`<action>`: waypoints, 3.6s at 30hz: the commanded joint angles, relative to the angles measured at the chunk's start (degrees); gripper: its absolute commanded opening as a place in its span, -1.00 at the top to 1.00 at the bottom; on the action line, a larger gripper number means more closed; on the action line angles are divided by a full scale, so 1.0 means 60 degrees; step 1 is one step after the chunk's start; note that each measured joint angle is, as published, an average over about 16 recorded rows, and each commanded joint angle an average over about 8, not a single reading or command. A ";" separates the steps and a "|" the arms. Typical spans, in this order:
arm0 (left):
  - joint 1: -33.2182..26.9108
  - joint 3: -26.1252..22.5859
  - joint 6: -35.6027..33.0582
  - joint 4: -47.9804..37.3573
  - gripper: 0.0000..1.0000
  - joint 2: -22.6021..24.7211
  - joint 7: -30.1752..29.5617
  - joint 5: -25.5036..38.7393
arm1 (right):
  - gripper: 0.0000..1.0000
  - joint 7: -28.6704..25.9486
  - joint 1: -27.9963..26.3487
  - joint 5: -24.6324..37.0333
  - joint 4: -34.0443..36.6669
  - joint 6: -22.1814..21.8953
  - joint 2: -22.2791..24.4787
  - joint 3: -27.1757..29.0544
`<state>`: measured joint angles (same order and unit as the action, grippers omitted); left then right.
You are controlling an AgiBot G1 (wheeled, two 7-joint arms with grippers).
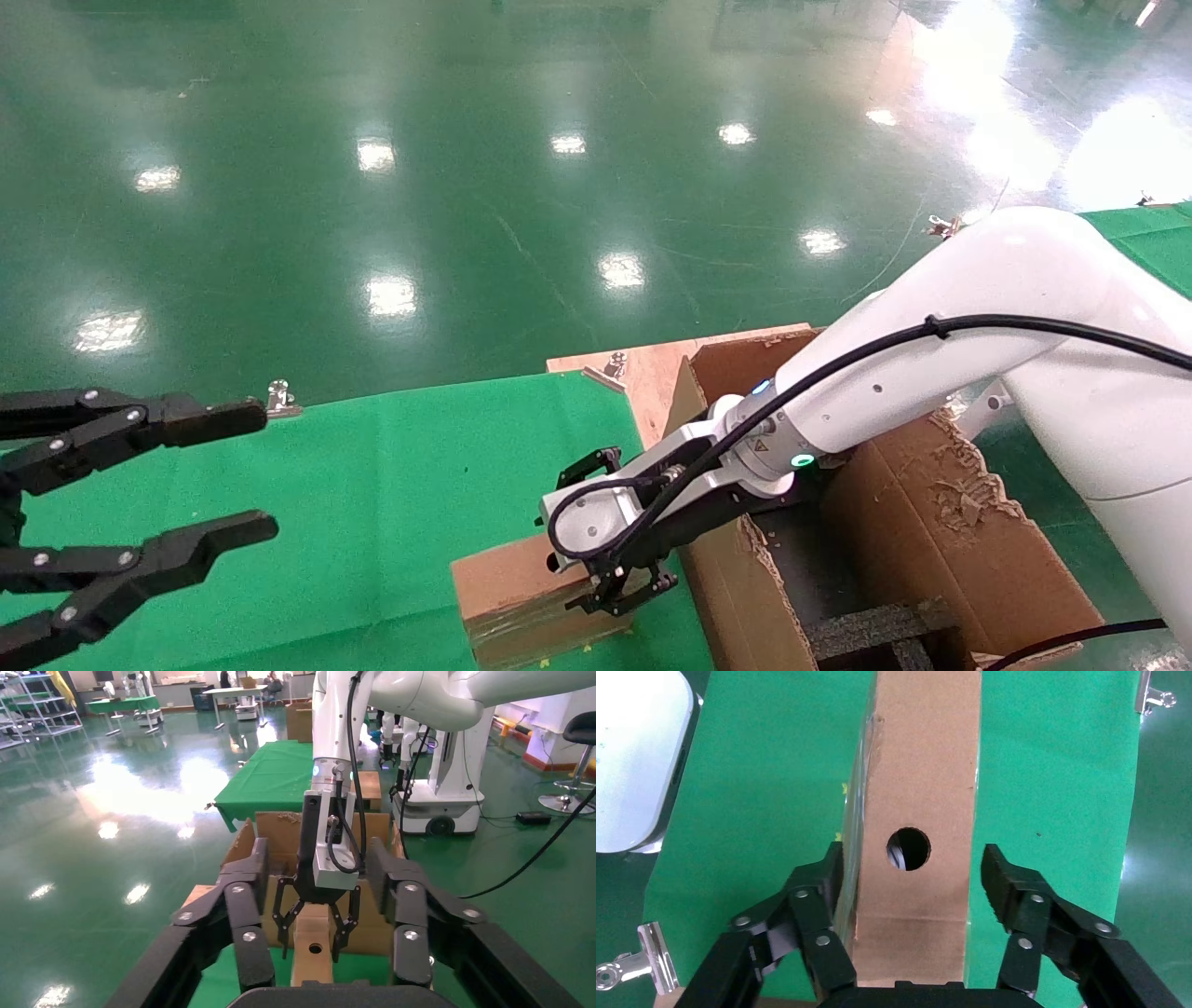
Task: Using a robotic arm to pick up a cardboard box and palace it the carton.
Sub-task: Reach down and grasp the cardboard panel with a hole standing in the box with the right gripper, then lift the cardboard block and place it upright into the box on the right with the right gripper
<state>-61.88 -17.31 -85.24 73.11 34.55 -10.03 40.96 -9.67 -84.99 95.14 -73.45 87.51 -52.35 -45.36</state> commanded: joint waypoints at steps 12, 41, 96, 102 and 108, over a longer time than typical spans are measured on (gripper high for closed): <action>0.0000 0.0000 -0.0001 0.0000 -1.00 0.0000 0.0000 0.0000 | 1.00 0.0008 0.0005 -0.0021 -0.0007 0.0014 0.0011 0.0012; -0.0005 -0.0012 0.0001 -0.0006 -1.00 -0.0003 0.0007 -0.0007 | 1.00 0.1892 -0.5395 -0.3729 0.3524 0.0664 0.1028 -0.1939; -0.0009 -0.0029 0.0009 -0.0012 -1.00 -0.0009 0.0018 -0.0021 | 1.00 0.0837 -0.8453 -0.5281 0.5590 -0.0408 0.5847 -0.8767; -0.0011 -0.0032 0.0010 -0.0013 -1.00 -0.0009 0.0019 -0.0022 | 1.00 -0.1077 -0.7835 -0.5585 0.5803 -0.1385 0.6131 -0.8979; -0.0011 -0.0035 0.0010 -0.0013 -1.00 -0.0010 0.0020 -0.0024 | 1.00 -0.3134 -0.7503 -0.5657 0.5284 -0.2266 0.6586 -0.9180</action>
<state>-61.94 -17.52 -85.18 73.03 34.49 -9.91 40.81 -28.05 -129.89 61.27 -42.82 73.60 -12.68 -100.50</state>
